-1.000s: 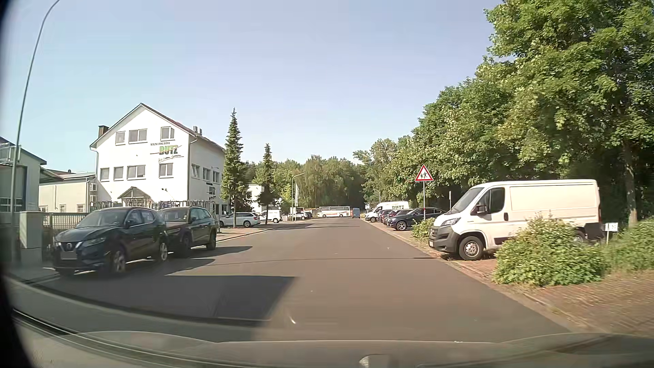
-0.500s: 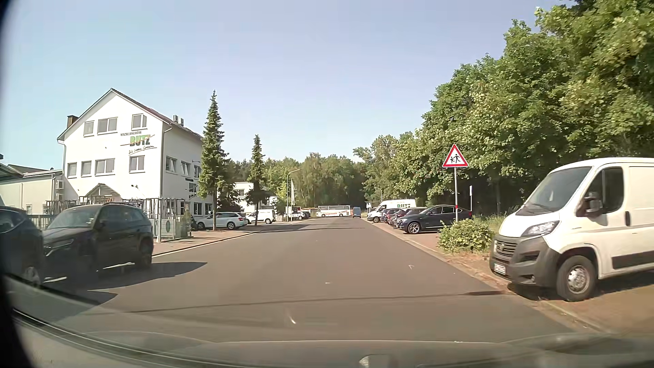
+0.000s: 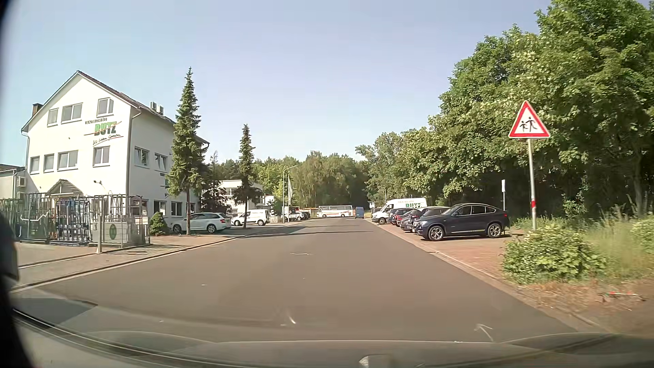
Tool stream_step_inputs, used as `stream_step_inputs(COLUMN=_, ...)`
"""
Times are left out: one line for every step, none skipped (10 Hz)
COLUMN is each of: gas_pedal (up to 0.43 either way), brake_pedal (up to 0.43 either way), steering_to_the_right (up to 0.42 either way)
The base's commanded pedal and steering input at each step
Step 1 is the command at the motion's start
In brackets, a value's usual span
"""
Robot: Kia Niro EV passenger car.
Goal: Follow the waypoints while adhering to traffic rules and regulations
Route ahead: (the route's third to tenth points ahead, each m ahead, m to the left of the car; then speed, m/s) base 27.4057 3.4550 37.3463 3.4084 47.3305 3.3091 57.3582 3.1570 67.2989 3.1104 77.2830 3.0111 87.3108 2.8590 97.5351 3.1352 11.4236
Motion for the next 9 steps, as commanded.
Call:
stream_step_inputs(gas_pedal=0.0, brake_pedal=0.018, steering_to_the_right=-0.003)
stream_step_inputs(gas_pedal=0.0, brake_pedal=0.018, steering_to_the_right=-0.003)
stream_step_inputs(gas_pedal=0.0, brake_pedal=0.018, steering_to_the_right=-0.003)
stream_step_inputs(gas_pedal=0.0, brake_pedal=0.018, steering_to_the_right=-0.003)
stream_step_inputs(gas_pedal=0.0, brake_pedal=0.018, steering_to_the_right=-0.002)
stream_step_inputs(gas_pedal=0.0, brake_pedal=0.018, steering_to_the_right=-0.003)
stream_step_inputs(gas_pedal=0.0, brake_pedal=0.018, steering_to_the_right=-0.002)
stream_step_inputs(gas_pedal=0.0, brake_pedal=0.018, steering_to_the_right=-0.002)
stream_step_inputs(gas_pedal=0.0, brake_pedal=0.018, steering_to_the_right=-0.003)
